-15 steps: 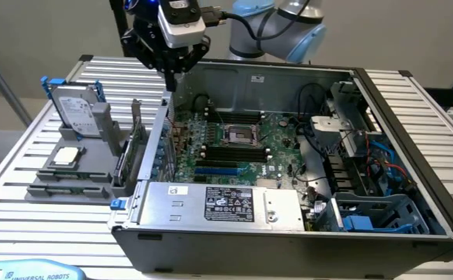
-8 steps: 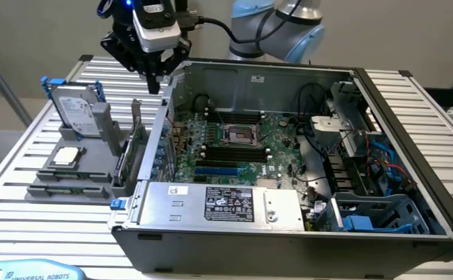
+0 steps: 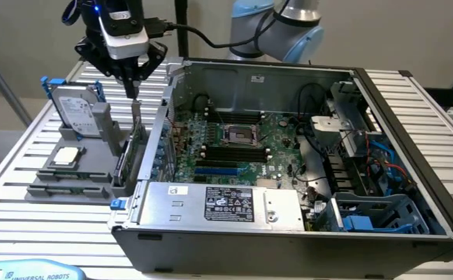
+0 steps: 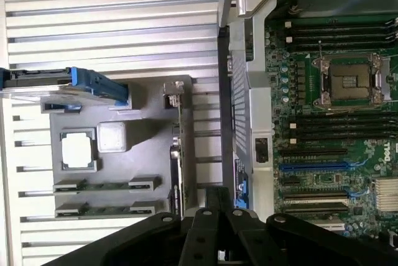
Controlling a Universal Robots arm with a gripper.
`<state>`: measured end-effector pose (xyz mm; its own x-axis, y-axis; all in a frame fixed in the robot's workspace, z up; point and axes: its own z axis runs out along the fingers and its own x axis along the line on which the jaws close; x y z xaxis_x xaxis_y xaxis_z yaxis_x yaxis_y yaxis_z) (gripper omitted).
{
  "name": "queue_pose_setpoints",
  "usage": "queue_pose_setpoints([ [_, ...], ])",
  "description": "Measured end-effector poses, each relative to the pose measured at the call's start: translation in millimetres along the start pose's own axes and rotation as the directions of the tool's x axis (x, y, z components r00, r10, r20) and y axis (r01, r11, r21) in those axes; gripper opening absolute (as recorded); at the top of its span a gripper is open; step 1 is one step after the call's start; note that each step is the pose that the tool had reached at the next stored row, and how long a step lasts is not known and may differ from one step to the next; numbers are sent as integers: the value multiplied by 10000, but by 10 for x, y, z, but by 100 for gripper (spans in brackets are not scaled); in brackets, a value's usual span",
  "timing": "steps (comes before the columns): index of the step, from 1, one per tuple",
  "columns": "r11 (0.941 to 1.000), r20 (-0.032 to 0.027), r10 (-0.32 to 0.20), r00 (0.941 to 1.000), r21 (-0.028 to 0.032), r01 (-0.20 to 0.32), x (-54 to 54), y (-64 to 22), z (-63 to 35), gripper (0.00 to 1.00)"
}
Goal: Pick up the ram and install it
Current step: 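Reach for the ram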
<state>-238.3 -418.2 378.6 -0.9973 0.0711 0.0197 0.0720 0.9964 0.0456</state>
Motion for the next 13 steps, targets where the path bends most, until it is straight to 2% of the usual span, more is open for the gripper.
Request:
queue_pose_setpoints([
  [13, 10000, -67, 3, 10000, 4, -3, 548, -173, 99, 11],
])
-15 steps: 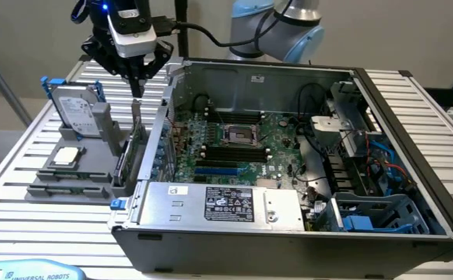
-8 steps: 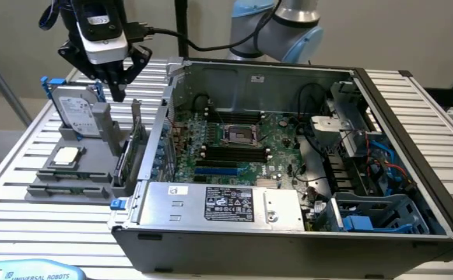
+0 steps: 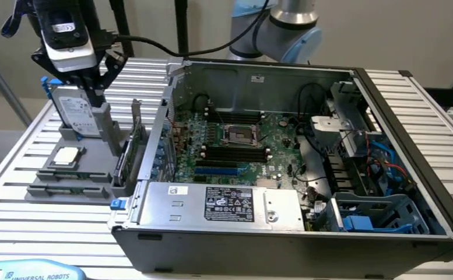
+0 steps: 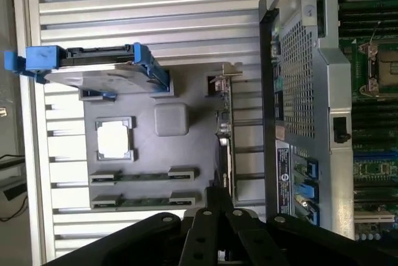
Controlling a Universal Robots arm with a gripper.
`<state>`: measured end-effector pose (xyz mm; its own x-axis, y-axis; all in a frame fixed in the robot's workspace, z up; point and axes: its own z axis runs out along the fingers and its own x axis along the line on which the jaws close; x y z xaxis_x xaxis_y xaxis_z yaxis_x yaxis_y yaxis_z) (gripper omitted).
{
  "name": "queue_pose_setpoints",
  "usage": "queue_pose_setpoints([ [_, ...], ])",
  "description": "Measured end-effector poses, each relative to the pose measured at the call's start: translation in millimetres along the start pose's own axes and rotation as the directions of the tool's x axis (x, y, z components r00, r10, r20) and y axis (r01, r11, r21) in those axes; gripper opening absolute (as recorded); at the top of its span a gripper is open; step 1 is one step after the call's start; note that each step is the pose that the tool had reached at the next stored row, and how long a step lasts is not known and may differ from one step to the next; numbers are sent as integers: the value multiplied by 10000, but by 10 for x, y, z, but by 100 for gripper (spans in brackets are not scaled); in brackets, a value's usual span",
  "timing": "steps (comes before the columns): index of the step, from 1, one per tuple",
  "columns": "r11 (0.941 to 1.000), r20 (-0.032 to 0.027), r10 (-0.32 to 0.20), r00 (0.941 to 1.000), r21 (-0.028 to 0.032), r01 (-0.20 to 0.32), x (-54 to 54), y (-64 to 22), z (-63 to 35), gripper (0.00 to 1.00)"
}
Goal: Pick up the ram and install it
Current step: 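Reach for the ram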
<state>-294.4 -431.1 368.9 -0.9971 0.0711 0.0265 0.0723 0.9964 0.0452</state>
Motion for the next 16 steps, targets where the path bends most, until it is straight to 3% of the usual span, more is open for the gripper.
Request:
queue_pose_setpoints([
  [10, 10000, -30, 2, 10000, 3, -2, 407, -131, 72, 11],
  [16, 10000, -42, 3, 10000, 4, -3, 558, -192, 105, 11],
])
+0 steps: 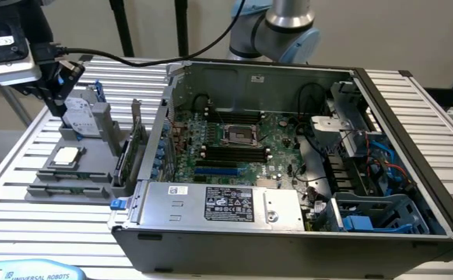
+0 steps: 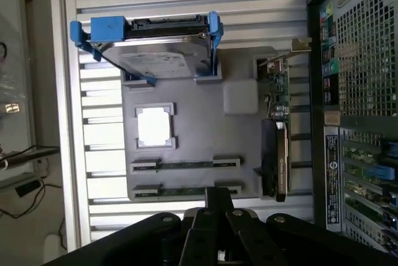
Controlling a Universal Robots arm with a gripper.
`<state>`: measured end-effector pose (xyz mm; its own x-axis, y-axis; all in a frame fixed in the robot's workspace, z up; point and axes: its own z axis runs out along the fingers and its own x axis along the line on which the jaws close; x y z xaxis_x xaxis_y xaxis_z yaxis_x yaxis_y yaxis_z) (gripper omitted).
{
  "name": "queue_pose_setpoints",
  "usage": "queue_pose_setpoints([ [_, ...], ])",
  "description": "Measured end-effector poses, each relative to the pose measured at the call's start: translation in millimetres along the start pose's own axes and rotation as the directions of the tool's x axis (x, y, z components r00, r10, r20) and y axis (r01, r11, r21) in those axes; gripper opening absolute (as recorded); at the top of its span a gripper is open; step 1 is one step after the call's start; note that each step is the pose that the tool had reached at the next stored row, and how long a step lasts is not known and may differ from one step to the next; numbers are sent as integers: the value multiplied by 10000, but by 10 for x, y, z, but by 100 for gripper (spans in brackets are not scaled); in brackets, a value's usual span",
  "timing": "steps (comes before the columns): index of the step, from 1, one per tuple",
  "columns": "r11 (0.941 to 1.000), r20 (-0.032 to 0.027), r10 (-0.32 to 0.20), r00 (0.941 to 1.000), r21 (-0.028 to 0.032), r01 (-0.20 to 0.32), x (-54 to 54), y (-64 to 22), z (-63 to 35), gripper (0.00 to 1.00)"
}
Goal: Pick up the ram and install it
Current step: 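Reach for the ram, then pick up the ram and move it above insertion slot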
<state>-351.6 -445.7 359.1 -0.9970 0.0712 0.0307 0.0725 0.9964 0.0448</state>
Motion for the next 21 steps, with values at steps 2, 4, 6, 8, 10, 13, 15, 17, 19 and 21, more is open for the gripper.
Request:
queue_pose_setpoints([
  [2, 10000, -4, -1, 10000, 0, 1, 46, -18, 14, 11],
  [4, 10000, -6, -3, 10000, 1, 3, 86, -32, 26, 11],
  [6, 10000, -8, -11, 10000, 1, 11, 116, -43, 37, 11],
  [8, 10000, -11, -37, 10000, 2, 37, 139, -52, 44, 11],
  [10, 10000, -13, -96, 10000, 4, 96, 157, -56, 48, 11],
  [13, 9998, -18, -217, 9998, 8, 217, 172, -58, 51, 11],
  [15, 9996, -21, -269, 9996, 10, 269, 173, -58, 51, 11],
  [17, 9996, -4, -278, 9996, 9, 278, 175, -58, 51, 11],
  [19, 9996, -3, -279, 9996, 9, 279, 175, -58, 52, 11],
  [21, 9996, -2, -279, 9996, 9, 279, 174, -58, 52, 11],
])
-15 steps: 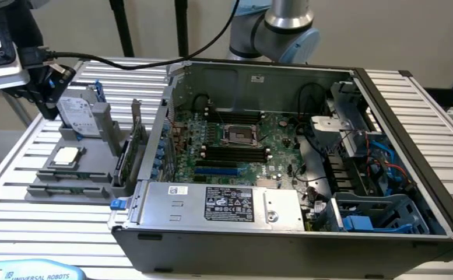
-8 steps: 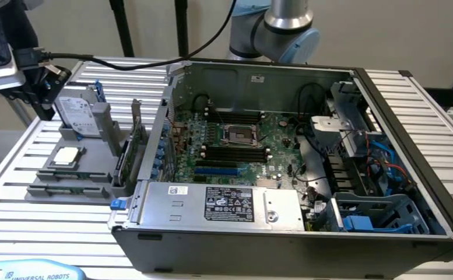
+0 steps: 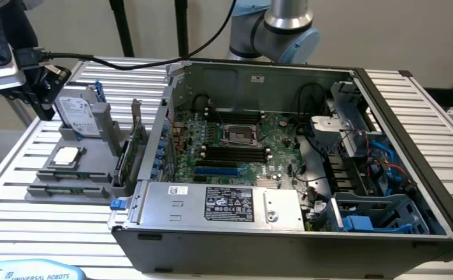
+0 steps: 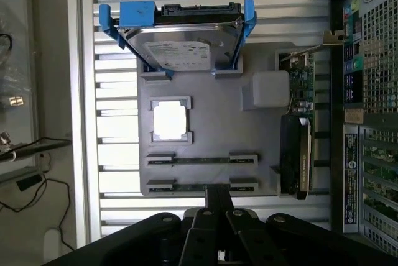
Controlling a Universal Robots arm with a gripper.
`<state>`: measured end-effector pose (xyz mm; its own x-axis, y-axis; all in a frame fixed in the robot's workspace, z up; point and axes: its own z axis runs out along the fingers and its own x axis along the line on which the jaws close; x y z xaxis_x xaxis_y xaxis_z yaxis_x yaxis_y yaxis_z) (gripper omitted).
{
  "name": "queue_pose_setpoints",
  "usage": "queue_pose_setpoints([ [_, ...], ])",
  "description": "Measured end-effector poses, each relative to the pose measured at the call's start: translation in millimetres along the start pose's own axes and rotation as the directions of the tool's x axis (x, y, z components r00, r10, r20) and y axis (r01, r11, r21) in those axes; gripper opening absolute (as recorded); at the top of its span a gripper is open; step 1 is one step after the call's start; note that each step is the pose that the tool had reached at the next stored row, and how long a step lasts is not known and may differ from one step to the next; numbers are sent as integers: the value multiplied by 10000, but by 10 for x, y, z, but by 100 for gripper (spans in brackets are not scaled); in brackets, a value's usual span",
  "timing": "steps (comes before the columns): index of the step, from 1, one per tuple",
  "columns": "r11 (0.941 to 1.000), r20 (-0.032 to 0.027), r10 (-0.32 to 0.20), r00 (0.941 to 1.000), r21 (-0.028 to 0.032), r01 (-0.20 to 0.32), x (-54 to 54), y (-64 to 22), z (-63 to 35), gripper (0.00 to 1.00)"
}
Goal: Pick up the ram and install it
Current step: 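Pick up the ram and move it above insertion slot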
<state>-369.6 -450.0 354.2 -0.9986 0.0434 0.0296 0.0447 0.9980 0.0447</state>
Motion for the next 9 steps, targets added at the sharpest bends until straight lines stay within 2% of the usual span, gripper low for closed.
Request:
queue_pose_setpoints([
  [9, 10000, 0, 0, 10000, 0, 0, 0, 0, 0, 11],
])
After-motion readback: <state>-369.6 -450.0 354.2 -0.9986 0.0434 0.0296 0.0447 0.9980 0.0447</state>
